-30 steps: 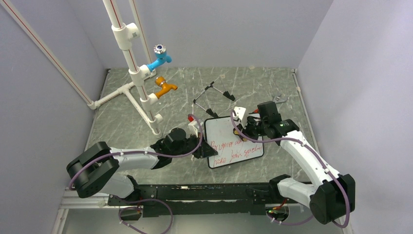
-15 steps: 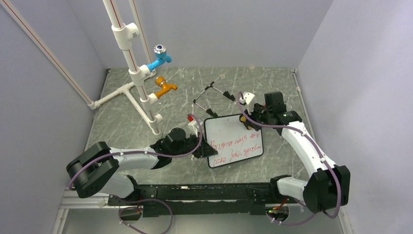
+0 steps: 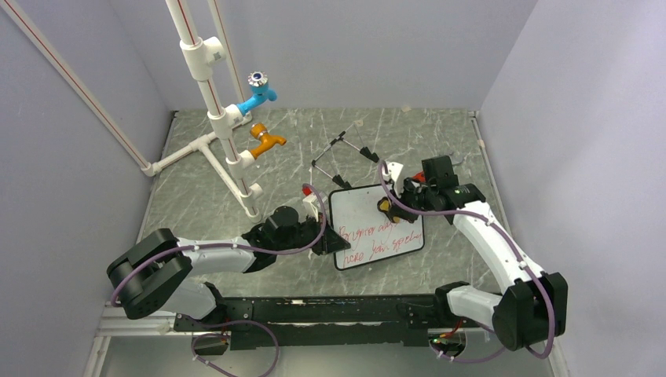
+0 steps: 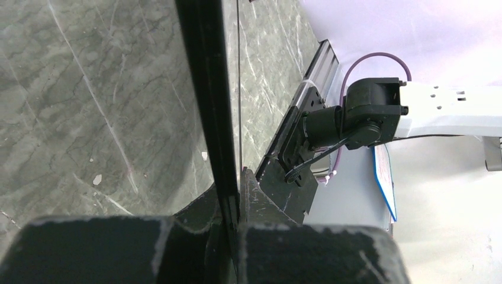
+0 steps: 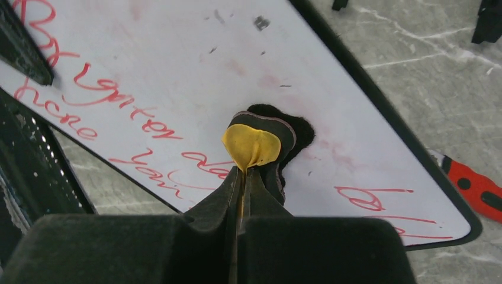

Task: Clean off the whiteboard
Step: Erase the whiteboard at the center of the board.

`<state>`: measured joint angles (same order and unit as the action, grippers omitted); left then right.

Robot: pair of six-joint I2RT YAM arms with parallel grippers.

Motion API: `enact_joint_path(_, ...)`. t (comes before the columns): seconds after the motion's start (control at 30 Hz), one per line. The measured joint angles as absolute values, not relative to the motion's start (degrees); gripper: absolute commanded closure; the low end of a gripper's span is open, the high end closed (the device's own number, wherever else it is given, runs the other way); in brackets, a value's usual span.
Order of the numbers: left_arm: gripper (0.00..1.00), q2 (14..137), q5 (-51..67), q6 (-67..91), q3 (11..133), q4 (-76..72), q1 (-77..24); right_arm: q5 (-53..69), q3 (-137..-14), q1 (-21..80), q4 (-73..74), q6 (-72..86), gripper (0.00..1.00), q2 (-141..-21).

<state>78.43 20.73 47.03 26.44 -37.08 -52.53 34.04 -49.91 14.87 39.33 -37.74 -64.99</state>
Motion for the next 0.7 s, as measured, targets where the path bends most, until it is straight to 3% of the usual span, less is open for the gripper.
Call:
enact_joint_path(0.43, 1.00, 77.7, 20.5, 47.2, 25.7, -37.3, -52.3, 30.8, -47.9, 9.8, 36.7, -39.4, 1.00, -64.6)
enact_joint_path(0.7, 1.00, 77.7, 20.6, 47.2, 25.6, -37.4, -52.2, 33.0, -47.7, 18.0, 39.6, -40.7, 1.00, -63.5)
